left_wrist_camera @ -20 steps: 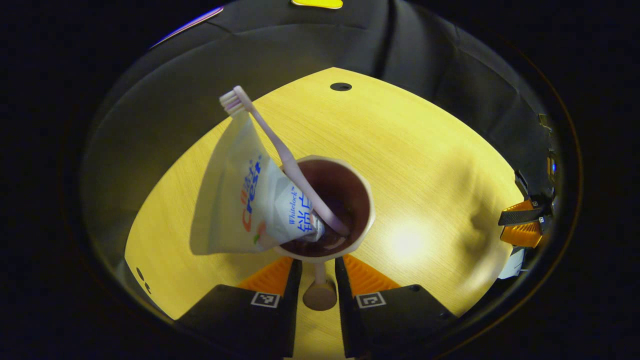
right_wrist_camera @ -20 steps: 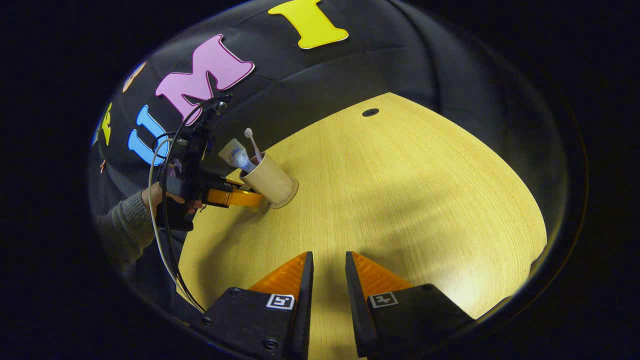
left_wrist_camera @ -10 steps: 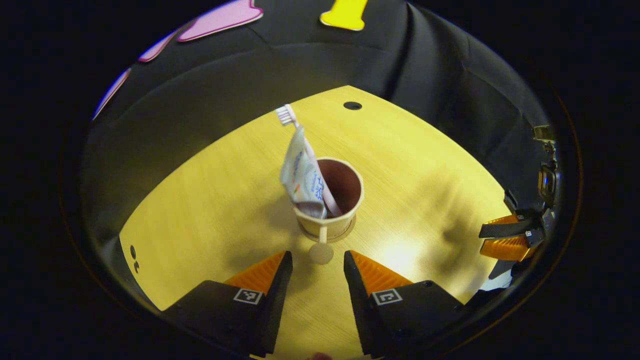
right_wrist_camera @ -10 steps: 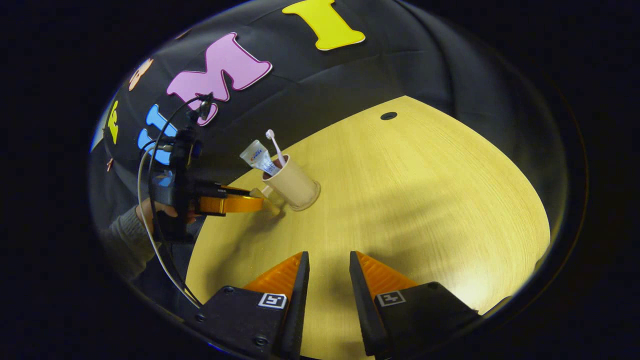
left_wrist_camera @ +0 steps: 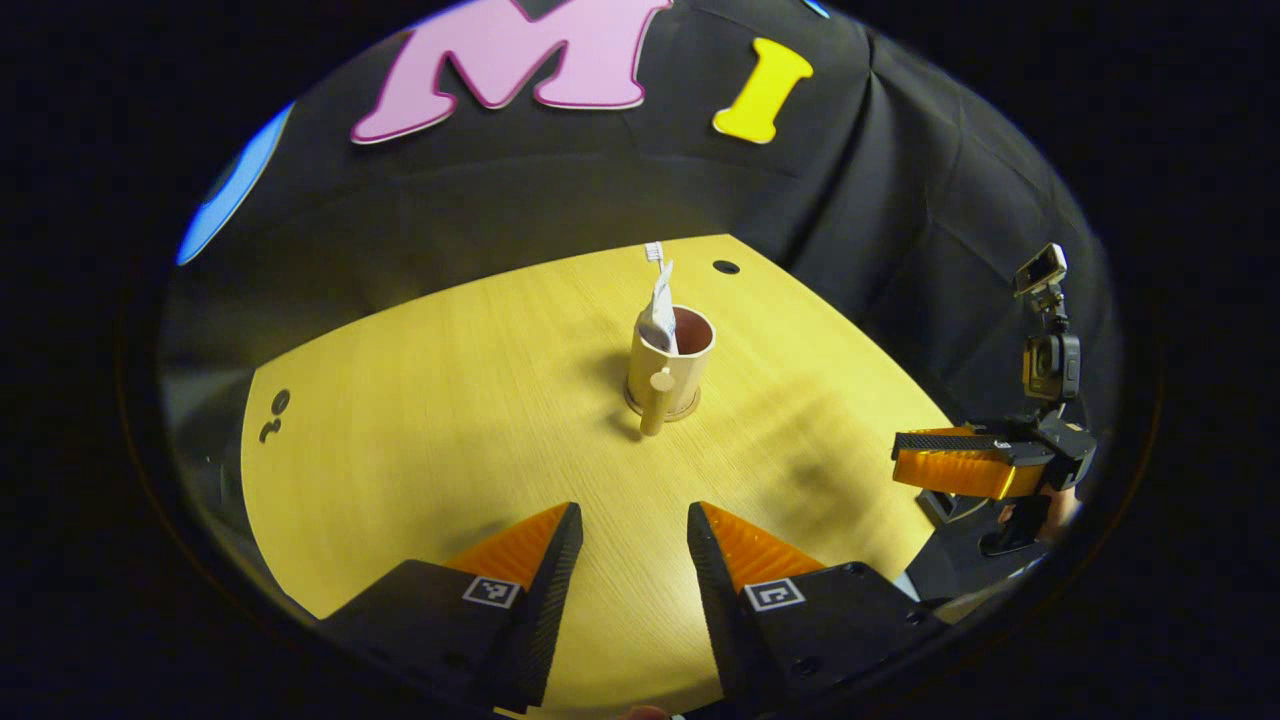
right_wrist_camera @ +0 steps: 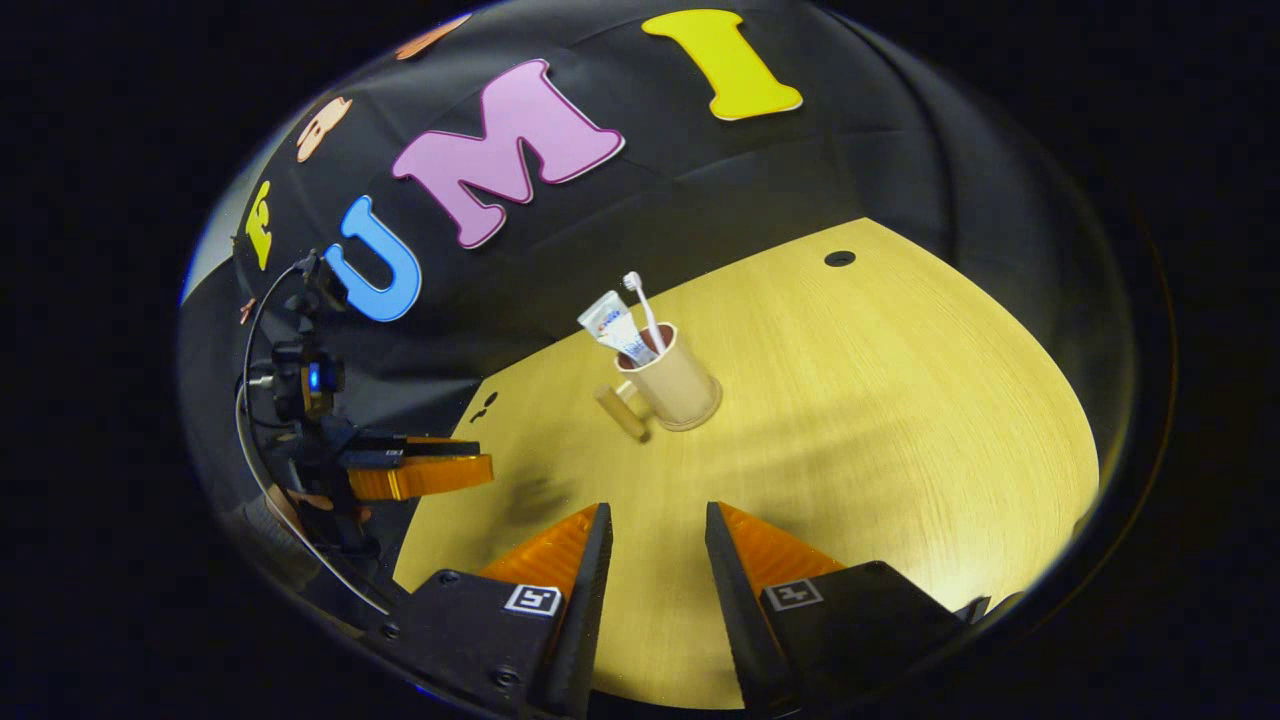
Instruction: Put the toothbrush and toothpaste on the desktop into the cup, then pick up the cup and place it on the coaster on the desktop.
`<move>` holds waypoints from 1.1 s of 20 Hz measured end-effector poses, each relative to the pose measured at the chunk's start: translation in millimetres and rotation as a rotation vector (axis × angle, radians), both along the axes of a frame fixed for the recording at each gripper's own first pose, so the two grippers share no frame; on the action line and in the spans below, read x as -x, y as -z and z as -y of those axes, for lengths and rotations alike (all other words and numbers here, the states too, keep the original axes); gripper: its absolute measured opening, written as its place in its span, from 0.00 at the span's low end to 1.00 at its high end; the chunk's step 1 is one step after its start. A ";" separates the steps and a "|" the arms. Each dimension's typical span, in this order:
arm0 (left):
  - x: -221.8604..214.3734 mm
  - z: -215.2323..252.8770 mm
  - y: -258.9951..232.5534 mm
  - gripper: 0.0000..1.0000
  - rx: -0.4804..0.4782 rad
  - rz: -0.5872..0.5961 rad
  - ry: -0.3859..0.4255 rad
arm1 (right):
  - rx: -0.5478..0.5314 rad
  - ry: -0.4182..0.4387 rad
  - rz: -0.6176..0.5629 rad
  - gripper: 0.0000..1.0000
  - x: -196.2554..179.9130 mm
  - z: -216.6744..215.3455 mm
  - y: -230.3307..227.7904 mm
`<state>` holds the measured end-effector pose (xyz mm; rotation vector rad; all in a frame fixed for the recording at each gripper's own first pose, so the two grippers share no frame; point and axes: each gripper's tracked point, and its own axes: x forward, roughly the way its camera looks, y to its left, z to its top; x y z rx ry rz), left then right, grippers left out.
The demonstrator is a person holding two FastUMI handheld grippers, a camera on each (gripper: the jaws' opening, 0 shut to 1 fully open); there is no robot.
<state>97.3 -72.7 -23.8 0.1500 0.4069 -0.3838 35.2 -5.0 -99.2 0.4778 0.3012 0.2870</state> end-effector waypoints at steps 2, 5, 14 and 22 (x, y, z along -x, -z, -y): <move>13.1 -9.2 0.7 0.66 0.025 0.038 -0.017 | 0.013 -0.015 0.010 0.59 10.9 -14.5 -7.3; 45.6 -23.2 0.2 0.67 0.056 0.076 -0.017 | 0.012 -0.033 0.012 0.67 28.4 -36.2 -19.0; 88.7 -44.4 12.7 0.75 0.031 0.113 0.050 | 0.056 -0.002 0.136 0.92 60.5 -82.8 -80.0; 100.4 -51.5 -1.4 0.78 0.091 0.159 0.046 | 0.086 0.009 0.145 0.96 77.3 -100.2 -86.4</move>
